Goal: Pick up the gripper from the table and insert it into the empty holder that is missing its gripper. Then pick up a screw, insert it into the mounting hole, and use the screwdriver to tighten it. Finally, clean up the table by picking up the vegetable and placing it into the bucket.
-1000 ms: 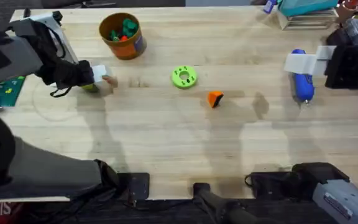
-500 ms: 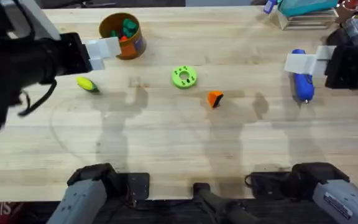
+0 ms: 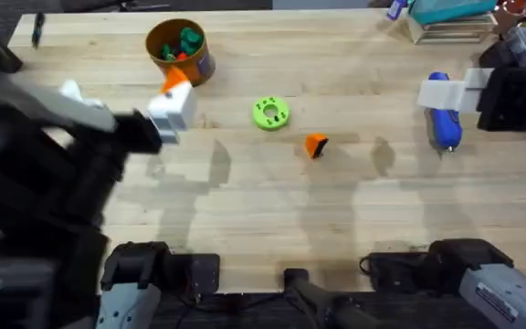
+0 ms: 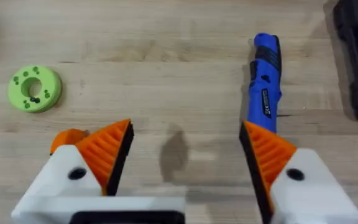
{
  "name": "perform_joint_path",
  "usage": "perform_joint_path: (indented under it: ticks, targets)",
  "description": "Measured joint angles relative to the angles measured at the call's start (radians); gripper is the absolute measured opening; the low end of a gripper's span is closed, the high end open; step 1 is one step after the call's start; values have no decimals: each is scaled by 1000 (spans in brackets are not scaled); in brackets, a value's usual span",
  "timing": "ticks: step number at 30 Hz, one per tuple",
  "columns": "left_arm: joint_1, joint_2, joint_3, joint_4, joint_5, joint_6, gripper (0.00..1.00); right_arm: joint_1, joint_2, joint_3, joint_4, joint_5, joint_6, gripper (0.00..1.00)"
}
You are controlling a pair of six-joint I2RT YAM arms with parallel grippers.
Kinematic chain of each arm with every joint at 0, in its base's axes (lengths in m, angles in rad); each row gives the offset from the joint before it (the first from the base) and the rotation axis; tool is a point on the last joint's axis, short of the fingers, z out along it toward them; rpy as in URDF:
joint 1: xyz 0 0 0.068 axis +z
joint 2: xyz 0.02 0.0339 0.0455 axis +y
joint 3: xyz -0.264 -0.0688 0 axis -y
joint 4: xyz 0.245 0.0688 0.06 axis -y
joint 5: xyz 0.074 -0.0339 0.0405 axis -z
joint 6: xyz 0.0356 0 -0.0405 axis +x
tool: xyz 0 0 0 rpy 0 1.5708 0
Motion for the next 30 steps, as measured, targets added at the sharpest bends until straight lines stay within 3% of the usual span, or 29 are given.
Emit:
perform_joint_path:
  ticks: [7,14,19,25,30]
  targets:
    - [-6,-176,-250,158,-5,-11,986,0,0,0,0,0,0,994]
    - [-9,-228,-430,384,4,-16,986,0,0,0,-1,0,0,994]
    - [-17,-231,-458,460,31,15,986,0,0,0,-1,0,0,994]
    - [-17,-232,-458,437,62,27,986,0,0,0,-1,0,0,994]
    - [-17,-322,-457,251,160,27,986,0,0,0,-1,0,0,994]
